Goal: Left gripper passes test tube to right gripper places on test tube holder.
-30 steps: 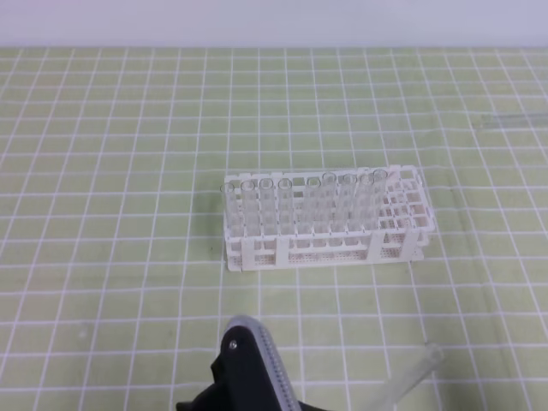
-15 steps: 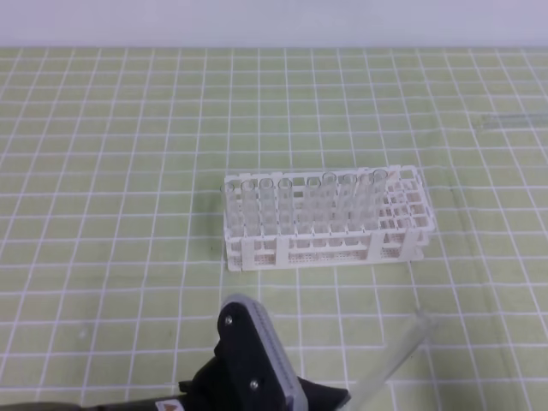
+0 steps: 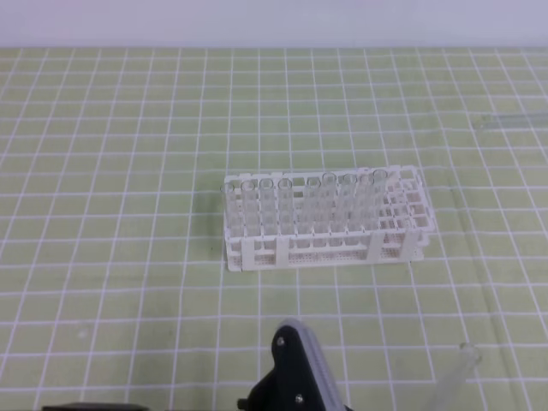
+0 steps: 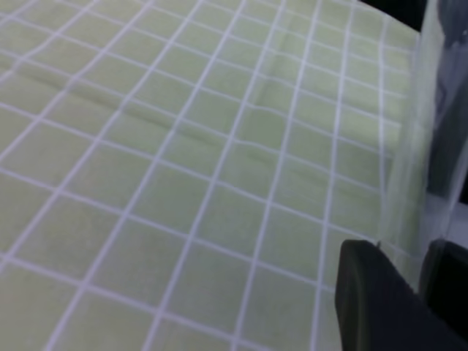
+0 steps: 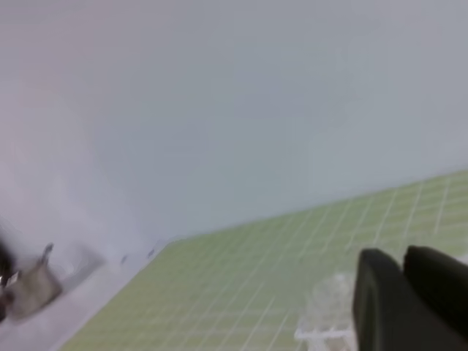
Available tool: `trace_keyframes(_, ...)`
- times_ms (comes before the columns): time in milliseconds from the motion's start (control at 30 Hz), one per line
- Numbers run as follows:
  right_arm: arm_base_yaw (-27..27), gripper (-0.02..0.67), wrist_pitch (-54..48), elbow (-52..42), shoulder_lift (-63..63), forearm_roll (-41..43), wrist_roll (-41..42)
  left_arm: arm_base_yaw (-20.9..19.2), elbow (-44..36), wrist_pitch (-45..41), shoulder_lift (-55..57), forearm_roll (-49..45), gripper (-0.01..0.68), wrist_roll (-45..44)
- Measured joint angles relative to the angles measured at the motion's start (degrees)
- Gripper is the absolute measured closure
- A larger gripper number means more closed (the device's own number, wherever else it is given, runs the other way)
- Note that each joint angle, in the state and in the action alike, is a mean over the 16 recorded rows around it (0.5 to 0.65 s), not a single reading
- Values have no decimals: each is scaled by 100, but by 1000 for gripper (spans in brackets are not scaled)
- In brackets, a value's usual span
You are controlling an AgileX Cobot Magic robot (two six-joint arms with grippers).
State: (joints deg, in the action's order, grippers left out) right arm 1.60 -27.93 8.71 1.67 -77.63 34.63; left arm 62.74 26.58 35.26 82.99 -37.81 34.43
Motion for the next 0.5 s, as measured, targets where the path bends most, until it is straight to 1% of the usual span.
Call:
trace_keyframes(133,5,450,-635,304,218,-188,945,-1,7,490,283,8,618,-179)
trace_keyframes(333,5,288,-1301,509,692,-356,1712,-1,16,874,493,115,626,-454)
trace_keyframes(400,5,251,-1495,551,861,-396,1945,1,20,921,529,167,626,-555)
trace_keyframes(500,5,220,-1758,601,1115,-457,2308,3,24,1008,555,271,626,-715)
